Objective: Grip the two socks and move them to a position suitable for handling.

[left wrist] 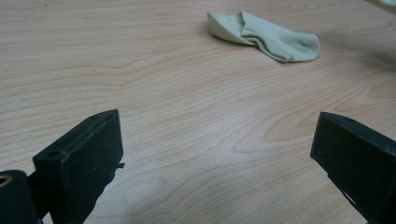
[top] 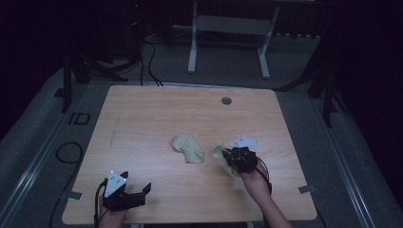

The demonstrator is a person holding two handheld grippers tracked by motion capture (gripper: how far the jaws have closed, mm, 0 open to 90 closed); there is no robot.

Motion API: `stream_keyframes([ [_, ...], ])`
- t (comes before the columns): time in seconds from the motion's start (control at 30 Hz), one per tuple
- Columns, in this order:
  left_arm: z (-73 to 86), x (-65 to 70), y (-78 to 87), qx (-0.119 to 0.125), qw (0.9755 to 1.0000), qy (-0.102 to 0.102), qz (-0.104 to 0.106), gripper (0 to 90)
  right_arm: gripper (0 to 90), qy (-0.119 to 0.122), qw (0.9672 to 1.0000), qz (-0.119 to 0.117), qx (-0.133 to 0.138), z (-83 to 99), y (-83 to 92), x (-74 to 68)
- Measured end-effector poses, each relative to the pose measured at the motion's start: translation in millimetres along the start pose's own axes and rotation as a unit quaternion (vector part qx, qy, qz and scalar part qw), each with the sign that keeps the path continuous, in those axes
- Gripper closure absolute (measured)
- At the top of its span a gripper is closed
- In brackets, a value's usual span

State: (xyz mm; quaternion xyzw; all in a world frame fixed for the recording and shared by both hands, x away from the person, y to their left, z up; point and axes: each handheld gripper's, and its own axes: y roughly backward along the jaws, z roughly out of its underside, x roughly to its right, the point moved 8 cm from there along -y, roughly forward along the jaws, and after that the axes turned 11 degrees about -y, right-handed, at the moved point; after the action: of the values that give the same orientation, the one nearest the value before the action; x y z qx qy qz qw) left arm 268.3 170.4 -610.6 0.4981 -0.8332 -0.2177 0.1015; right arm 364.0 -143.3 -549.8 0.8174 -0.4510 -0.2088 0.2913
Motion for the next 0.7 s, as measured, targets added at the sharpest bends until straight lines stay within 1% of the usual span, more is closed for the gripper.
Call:
stream_keyframes([
  [0.03, -0.3, 0.6, 0.2, 0.001, 1.0000, 0.000, 0.000, 2.2, 81.4, 0.005, 1.0000, -0.002, 0.003, 3.7, 4.1, -4.0],
  [0.1, -0.5, 1.2, 0.3, 0.001, 1.0000, 0.001, 0.001, 2.2, 81.3, 0.004, 0.9999, -0.011, 0.006, 13.2, 10.8, -12.7],
  [0.13, -0.5, 1.7, -0.1, 0.002, 1.0000, 0.002, -0.001, 2.2, 81.3, 0.012, 0.9998, -0.013, 0.003, 18.8, 13.2, -16.7],
  [0.17, -0.5, 1.7, -0.1, 0.002, 1.0000, 0.002, -0.001, 2.2, 81.3, 0.017, 0.9998, -0.011, 0.004, 23.7, 14.9, -20.2],
  [0.2, -0.2, 2.5, -1.1, 0.003, 1.0000, 0.006, 0.004, 2.2, 81.3, 0.017, 0.9997, -0.017, 0.001, 29.1, 16.1, -24.3],
  [0.23, 0.2, 2.7, -1.6, 0.001, 1.0000, 0.003, 0.005, 2.2, 81.3, 0.019, 0.9996, -0.021, -0.005, 34.6, 16.1, -28.2],
  [0.27, 0.2, 2.7, -1.6, 0.001, 1.0000, 0.003, 0.005, 2.2, 81.3, 0.019, 0.9996, -0.021, -0.005, 34.6, 16.1, -28.2],
  [0.3, 0.3, 4.1, -2.8, 0.000, 1.0000, 0.003, 0.007, 2.2, 81.3, 0.025, 0.9994, -0.019, -0.012, 44.4, 13.9, -33.2],
  [0.33, 0.3, 4.1, -2.8, 0.000, 1.0000, 0.003, 0.007, 2.2, 81.3, 0.025, 0.9994, -0.019, -0.012, 44.4, 13.9, -33.2],
  [0.37, 0.1, 6.5, -3.7, -0.001, 0.9999, 0.000, 0.013, 2.2, 81.3, 0.022, 0.9993, -0.024, -0.018, 49.5, 11.5, -35.9],
  [0.4, 0.1, 7.5, -4.0, -0.002, 0.9999, -0.002, 0.014, 2.2, 81.3, 0.019, 0.9990, -0.027, -0.029, 58.1, 6.0, -40.0],
  [0.47, -0.2, 10.2, -5.0, -0.003, 0.9998, -0.006, 0.018, 2.2, 81.3, 0.015, 0.9986, -0.032, -0.040, 65.6, 0.0, -44.4],
  [0.53, 0.3, 12.4, -6.6, -0.005, 0.9998, -0.005, 0.018, 2.2, 81.3, 0.019, 0.9983, -0.030, -0.046, 72.5, -5.6, -48.2],
  [0.57, 0.4, 14.2, -7.4, -0.003, 0.9997, -0.004, 0.023, 2.2, 81.2, 0.018, 0.9980, -0.032, -0.051, 76.8, -8.5, -51.4],
  [0.6, 0.7, 16.1, -8.3, -0.005, 0.9996, -0.007, 0.027, 2.2, 81.0, 0.022, 0.9977, -0.033, -0.055, 81.1, -11.1, -54.0],
  [0.67, 0.9, 18.9, -9.6, -0.010, 0.9995, -0.018, 0.025, 2.2, 79.9, 0.023, 0.9974, -0.035, -0.059, 87.6, -15.3, -58.8],
  [0.7, 0.2, 21.2, -9.7, -0.010, 0.9993, -0.020, 0.030, 2.2, 77.3, 0.026, 0.9976, -0.035, -0.054, 87.7, -15.8, -60.4],
])
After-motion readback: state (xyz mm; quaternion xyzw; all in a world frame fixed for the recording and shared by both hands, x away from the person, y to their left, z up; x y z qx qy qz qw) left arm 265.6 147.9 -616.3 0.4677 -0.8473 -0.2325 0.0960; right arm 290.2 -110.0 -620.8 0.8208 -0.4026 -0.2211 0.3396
